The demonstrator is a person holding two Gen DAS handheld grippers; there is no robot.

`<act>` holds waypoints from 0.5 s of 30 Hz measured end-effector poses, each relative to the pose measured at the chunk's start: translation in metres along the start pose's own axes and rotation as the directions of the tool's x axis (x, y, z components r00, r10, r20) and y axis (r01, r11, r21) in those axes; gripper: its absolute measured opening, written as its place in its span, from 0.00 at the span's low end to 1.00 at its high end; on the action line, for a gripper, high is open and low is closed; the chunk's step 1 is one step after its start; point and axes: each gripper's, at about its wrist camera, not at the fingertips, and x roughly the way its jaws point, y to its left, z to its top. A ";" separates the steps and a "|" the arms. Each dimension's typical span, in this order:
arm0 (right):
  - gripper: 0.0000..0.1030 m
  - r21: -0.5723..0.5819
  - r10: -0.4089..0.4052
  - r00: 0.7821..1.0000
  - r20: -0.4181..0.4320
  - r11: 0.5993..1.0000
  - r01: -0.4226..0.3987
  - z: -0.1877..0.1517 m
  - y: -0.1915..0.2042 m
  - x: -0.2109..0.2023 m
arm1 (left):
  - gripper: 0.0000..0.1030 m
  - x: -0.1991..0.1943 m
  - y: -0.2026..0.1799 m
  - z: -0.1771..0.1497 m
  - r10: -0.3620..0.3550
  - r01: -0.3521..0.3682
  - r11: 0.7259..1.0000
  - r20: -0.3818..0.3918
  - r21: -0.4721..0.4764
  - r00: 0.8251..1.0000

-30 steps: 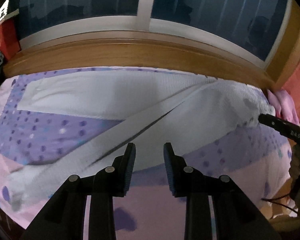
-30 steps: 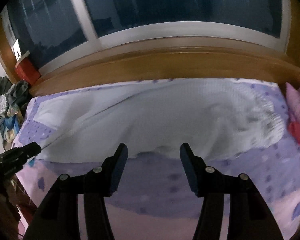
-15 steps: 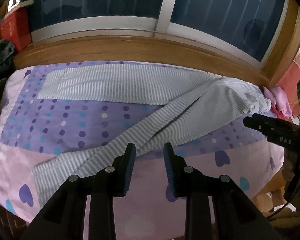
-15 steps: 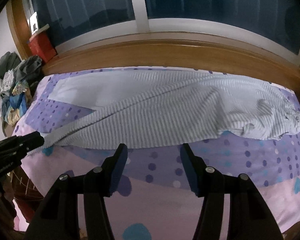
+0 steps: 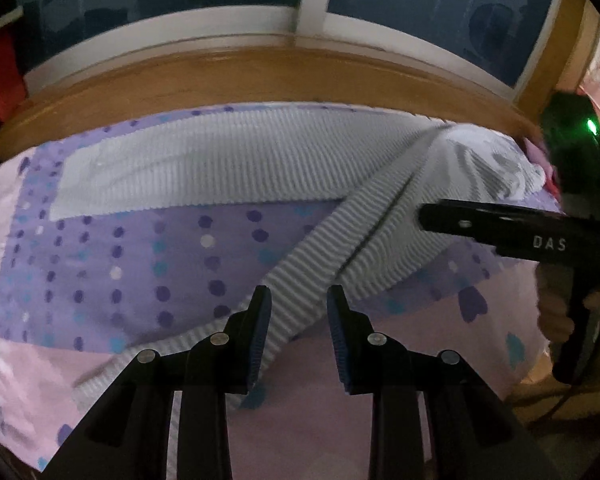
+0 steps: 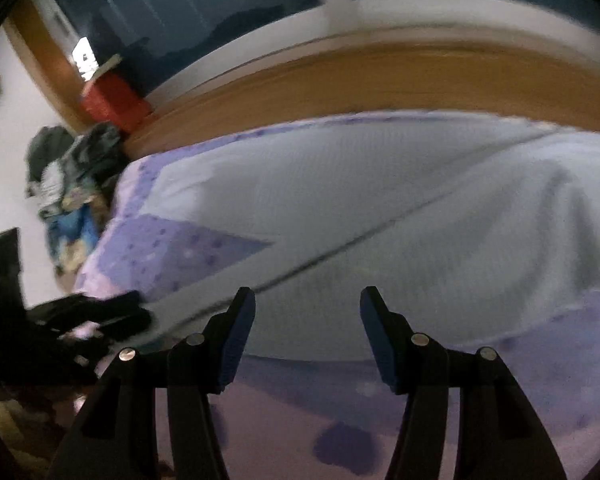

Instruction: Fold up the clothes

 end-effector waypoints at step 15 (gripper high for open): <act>0.54 0.175 0.016 1.000 0.006 0.984 -0.017 -0.006 0.035 0.032 | 0.28 0.033 0.019 0.011 -0.109 0.132 0.970 -0.120 0.206 0.987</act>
